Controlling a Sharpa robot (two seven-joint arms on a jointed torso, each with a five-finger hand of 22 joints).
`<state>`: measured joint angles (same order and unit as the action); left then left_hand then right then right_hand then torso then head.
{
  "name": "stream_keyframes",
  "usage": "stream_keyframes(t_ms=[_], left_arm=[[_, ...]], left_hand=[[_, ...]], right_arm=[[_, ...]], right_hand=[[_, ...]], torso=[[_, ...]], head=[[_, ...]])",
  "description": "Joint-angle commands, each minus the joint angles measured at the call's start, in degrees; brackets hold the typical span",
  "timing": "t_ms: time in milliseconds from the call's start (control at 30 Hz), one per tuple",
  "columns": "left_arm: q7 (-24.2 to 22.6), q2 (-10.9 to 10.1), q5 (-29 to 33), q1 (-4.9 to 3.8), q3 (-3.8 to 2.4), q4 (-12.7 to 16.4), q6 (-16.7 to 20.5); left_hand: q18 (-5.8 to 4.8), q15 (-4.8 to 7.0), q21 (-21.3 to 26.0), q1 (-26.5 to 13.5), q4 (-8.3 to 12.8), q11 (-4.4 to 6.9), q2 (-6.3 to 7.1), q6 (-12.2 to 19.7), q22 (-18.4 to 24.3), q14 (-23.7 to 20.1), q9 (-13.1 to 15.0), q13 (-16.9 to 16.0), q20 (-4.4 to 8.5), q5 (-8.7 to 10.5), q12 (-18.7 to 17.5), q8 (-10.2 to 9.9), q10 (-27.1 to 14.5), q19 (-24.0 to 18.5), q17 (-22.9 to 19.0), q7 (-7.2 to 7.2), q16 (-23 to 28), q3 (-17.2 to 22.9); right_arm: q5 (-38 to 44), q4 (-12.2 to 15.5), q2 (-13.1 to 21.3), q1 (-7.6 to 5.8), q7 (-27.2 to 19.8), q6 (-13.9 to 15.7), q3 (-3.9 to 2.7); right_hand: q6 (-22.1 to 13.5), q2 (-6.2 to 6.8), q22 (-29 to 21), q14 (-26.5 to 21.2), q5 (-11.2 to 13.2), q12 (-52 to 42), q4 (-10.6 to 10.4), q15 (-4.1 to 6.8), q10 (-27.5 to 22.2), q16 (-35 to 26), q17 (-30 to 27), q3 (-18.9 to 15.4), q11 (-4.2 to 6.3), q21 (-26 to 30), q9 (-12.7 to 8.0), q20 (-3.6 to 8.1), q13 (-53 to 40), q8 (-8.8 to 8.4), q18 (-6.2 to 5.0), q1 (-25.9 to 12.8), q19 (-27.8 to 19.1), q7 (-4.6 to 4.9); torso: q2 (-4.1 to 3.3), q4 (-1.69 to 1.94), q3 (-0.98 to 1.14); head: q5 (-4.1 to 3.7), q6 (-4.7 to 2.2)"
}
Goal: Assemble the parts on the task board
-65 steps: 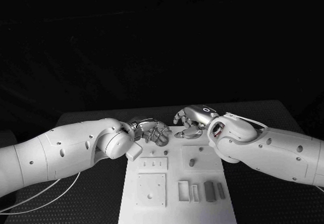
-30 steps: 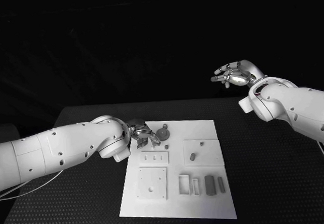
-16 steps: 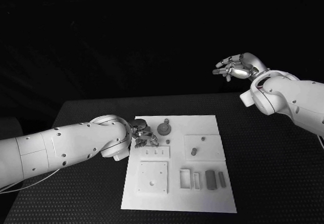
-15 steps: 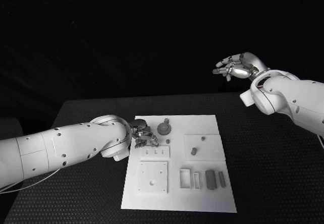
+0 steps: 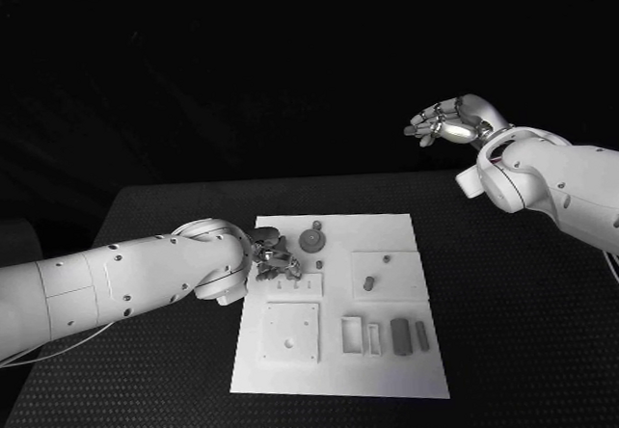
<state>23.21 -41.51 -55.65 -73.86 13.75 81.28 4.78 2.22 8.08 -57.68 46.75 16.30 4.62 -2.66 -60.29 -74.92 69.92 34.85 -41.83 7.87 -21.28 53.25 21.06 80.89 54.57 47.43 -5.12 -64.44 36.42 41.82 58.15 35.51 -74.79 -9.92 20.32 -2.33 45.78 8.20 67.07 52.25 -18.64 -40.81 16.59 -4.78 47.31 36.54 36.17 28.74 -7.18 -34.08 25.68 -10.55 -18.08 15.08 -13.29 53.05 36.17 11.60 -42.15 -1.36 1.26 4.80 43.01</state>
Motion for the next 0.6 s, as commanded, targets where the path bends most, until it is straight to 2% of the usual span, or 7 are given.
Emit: stream_keyframes(t_ms=[33, 167, 600], left_arm=[[0.0, 0.2, -1.7, 0.2, -0.03, -0.2, -1.0], [0.0, 0.3, -1.9, 0.48, -0.03, -0.3, -1.6], [0.1, 0.3, -1.9, 0.61, -0.03, -0.1, -2.6]], left_hand=[[0.83, 2.23, -0.2, -0.2, 0.0, 0.72, -0.58, -4.7, -1.0, 1.7, 1.9, -0.1, 5.99, -0.02, 0.2, 0.2, -0.4, -0.5, -0.2, 4.04, -0.4, 0.5], [0.82, 2.21, -0.2, -0.3, 0.0, 0.74, -0.58, -4.8, -1.0, 1.7, 1.9, 0.0, 6.01, -0.04, 0.2, 0.2, -0.5, -0.5, -0.3, 4.06, -0.4, 0.5], [0.66, 2.04, -0.5, -1.7, -0.4, 1.2, -0.6, -6.4, -0.9, 1.4, 2.1, 0.1, 6.14, -0.08, 0.1, 0.4, -0.5, -0.7, -1.4, 4.54, -1.1, 0.6]], right_arm=[[-1.4, -0.1, -0.1, -0.04, -1.1, -2.3, -0.04], [-2.3, -0.2, -0.1, -0.03, -1.5, -2.7, -0.04], [-3.1, -0.5, -0.3, -0.03, -1.3, -3.1, -0.04]], right_hand=[[-0.1, -0.61, -0.4, 0.2, 0.2, 3.4, 0.0, -1.12, 0.8, -3.8, -2.2, 0.1, -0.76, 1.8, -0.3, -0.48, 4.0, 0.35, 0.74, 0.1, -1.2, 0.19], [-0.2, -0.84, -0.5, -1.2, 0.4, 6.6, 0.0, -2.46, 1.3, -7.8, -4.4, -0.2, -1.33, 3.9, -0.7, -0.96, 7.7, 0.57, 1.28, 0.4, -3.3, 0.21], [-0.4, -1.1, -0.3, -1.3, 0.7, 8.5, -0.1, -2.84, 2.0, -9.5, -5.6, -0.4, -1.56, 5.2, -1.1, -1.2, 10.0, 0.65, 1.52, 0.7, -4.1, 0.31]], torso=[[0.02, 0.06, 0.04], [0.04, 0.08, 0.05], [0.04, 0.03, 0.1]], head=[[0.03, 0.31], [0.1, 0.42], [0.11, 0.67]])
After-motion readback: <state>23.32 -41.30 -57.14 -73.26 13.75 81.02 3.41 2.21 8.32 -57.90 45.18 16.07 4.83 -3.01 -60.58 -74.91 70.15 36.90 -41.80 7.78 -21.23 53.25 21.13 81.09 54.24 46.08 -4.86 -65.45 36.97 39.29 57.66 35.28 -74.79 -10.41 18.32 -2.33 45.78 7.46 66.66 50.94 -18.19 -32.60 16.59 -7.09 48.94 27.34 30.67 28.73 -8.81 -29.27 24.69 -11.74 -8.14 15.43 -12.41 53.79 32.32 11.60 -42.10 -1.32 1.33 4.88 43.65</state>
